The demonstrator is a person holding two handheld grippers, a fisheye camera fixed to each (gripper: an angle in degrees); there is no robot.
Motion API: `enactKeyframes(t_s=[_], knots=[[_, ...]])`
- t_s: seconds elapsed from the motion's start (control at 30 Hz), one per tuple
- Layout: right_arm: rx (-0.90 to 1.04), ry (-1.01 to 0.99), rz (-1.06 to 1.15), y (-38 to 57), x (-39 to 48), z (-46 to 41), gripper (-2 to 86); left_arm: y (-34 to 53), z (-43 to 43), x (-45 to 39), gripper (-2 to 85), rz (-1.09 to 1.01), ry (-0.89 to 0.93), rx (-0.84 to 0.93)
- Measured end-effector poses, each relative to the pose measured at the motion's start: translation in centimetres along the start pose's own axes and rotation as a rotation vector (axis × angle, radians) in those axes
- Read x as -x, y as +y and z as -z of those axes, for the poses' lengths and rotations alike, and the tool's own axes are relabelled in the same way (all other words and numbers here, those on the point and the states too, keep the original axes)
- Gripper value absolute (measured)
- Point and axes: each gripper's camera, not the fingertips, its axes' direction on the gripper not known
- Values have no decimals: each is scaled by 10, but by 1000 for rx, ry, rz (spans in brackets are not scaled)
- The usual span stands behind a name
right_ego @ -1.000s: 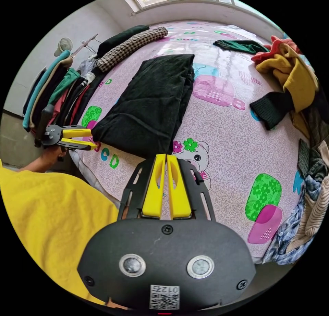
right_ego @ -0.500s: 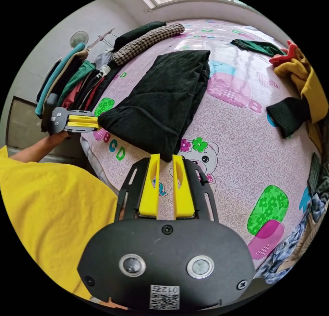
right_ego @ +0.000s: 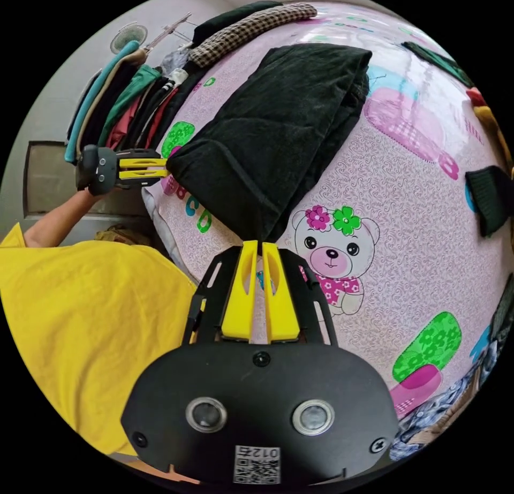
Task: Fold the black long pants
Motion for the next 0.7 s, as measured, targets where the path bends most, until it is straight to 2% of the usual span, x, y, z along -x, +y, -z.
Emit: enactKeyframes(t_s=[0.07,0.13,0.23,0.33,0.43,0.47,0.5,0.53,0.6,0.7], knots=[[4,-12,-1,2,-6,5,12,21,-2,19,3,135,-17,17],[-33,23,5,6,-11,20,10,50,5,41,3,272,108,-24],[-155,52,23,-1,-12,45,8,57,17,53,3,351,284,-157],[-228,-1,75,-29,-8,50,7,29,8,51,3,335,423,-209],[-163,-52,96,-65,-9,26,7,5,-32,47,2,333,481,-136],[-143,-37,91,-70,-11,19,6,5,-44,47,1,344,473,-104],[-90,63,44,-80,-19,4,5,9,-70,52,1,372,509,-60],[-50,100,31,-85,-28,-9,5,23,-90,64,1,439,613,-95],[-69,28,-50,-88,-44,-14,3,47,-116,81,1,536,760,-121],[-75,-11,-64,-89,-53,-15,3,79,-128,87,3,562,818,-176]])
